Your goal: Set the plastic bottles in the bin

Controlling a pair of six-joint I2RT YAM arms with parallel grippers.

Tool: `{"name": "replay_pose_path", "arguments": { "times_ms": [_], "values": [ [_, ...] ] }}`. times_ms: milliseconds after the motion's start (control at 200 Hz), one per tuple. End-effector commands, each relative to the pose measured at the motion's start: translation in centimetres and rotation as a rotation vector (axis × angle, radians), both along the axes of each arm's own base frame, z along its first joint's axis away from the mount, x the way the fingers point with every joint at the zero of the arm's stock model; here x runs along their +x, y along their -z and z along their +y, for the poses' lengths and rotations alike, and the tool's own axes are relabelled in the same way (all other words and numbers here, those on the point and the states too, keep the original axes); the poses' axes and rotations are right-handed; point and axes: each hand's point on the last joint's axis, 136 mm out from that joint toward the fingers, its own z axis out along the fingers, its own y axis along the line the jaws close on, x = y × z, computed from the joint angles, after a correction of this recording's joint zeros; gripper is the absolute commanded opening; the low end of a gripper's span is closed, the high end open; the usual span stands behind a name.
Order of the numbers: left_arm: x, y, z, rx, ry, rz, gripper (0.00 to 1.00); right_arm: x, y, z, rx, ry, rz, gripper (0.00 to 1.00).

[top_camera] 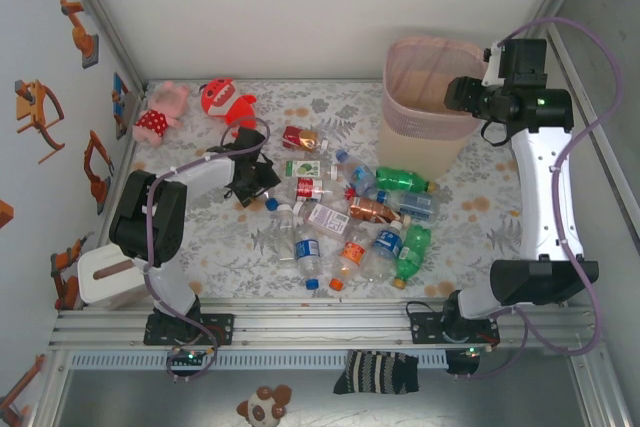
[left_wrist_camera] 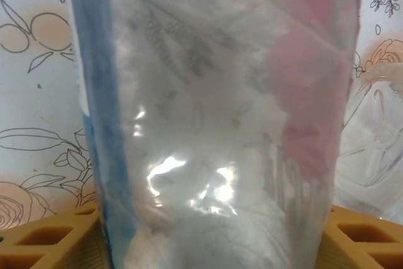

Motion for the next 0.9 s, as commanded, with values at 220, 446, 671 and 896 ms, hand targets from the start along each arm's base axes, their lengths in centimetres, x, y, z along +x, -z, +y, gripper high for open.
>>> {"name": "replay_pose_path", "arguments": {
  "times_ms": [220, 446, 671, 896],
  "values": [
    [-0.7, -0.6, 0.7, 0.038, 0.005, 0.0, 0.58, -0.8, -0.9, 0.5, 0.009, -0.015, -0.029, 0.72],
    [-0.4, -4.1, 1.7, 0.071, 0.021, -0.098, 0.56, -1.5, -1.9, 1.0, 0.037, -0.032, -0.062, 0.71],
    [0.0, -11.6, 0.6, 0.017, 0.142, -0.363, 0.56, -2.8, -3.6, 4.5, 0.18, -0.166, -0.149, 0.71],
    [-2.2, -20.6, -3.2, -0.217, 0.376, -0.683, 0.49, -5.4, -5.9, 8.6, 0.298, -0.318, -0.262, 0.71]
  ]
}}
